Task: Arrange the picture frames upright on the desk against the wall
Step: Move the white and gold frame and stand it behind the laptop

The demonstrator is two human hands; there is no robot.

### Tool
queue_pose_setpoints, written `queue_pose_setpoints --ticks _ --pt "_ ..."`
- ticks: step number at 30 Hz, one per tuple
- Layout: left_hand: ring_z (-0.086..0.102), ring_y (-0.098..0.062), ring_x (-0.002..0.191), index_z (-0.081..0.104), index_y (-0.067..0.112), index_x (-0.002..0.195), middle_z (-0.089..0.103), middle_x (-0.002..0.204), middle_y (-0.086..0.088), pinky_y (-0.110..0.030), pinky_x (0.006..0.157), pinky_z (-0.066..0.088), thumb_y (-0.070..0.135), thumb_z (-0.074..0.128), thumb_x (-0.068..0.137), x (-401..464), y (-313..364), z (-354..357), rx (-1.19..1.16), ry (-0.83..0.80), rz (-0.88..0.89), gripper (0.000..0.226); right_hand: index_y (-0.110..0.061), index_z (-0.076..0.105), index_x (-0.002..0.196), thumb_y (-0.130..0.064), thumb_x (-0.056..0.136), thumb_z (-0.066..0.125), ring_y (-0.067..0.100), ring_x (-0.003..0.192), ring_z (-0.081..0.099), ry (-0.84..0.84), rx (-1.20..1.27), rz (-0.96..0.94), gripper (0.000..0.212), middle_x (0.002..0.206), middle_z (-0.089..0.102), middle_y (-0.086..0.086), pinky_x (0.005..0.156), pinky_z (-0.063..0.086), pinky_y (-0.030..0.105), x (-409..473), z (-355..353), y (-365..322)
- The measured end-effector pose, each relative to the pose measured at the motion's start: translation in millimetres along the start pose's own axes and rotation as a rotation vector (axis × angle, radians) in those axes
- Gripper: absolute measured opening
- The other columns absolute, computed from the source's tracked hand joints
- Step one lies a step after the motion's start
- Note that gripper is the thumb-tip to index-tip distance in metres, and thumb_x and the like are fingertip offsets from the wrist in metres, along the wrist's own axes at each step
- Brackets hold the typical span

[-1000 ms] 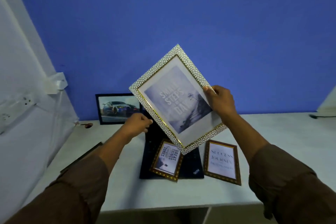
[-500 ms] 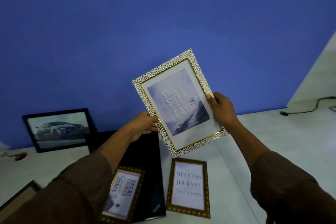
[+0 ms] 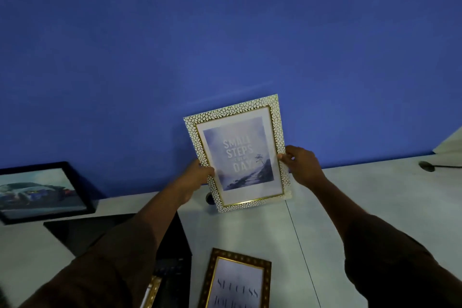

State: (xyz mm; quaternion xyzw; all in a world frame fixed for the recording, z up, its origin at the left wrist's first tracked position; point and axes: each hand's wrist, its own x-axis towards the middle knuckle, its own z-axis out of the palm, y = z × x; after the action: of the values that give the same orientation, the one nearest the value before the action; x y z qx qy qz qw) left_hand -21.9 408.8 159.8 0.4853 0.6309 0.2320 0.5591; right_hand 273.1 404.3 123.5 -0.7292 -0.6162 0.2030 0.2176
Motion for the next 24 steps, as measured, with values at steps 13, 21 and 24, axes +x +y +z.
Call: queue_pose_setpoints --ticks 13,21,24 --pt "0.061 -0.025 0.113 0.048 0.034 0.130 0.064 0.124 0.004 -0.049 0.100 0.051 0.038 0.071 0.064 114 -67 8 0.142 0.157 -0.070 0.070 -0.015 0.066 0.095 -0.036 0.098 0.058 0.031 0.091 0.070 -0.160 0.086 0.058 0.023 0.099 0.075 0.011 0.080 0.056 0.038 62 66 44" --pt "0.055 -0.025 0.108 0.041 0.011 0.136 0.057 0.125 -0.004 -0.036 0.090 0.046 0.018 0.073 0.085 86 -50 33 0.111 0.226 -0.116 0.061 -0.016 0.065 0.117 -0.044 0.094 0.061 0.028 0.103 0.070 -0.179 0.170 0.118 0.037 0.114 0.074 0.007 0.087 0.054 0.036 58 66 52" --pt "0.051 -0.021 0.105 0.035 0.007 0.142 0.053 0.134 -0.008 -0.030 0.085 0.039 0.018 0.069 0.089 72 -70 41 0.099 0.229 -0.173 0.065 -0.015 0.061 0.127 -0.046 0.093 0.064 0.030 0.113 0.066 -0.219 0.163 0.191 0.046 0.122 0.071 0.008 0.088 0.047 0.034 34 70 60"
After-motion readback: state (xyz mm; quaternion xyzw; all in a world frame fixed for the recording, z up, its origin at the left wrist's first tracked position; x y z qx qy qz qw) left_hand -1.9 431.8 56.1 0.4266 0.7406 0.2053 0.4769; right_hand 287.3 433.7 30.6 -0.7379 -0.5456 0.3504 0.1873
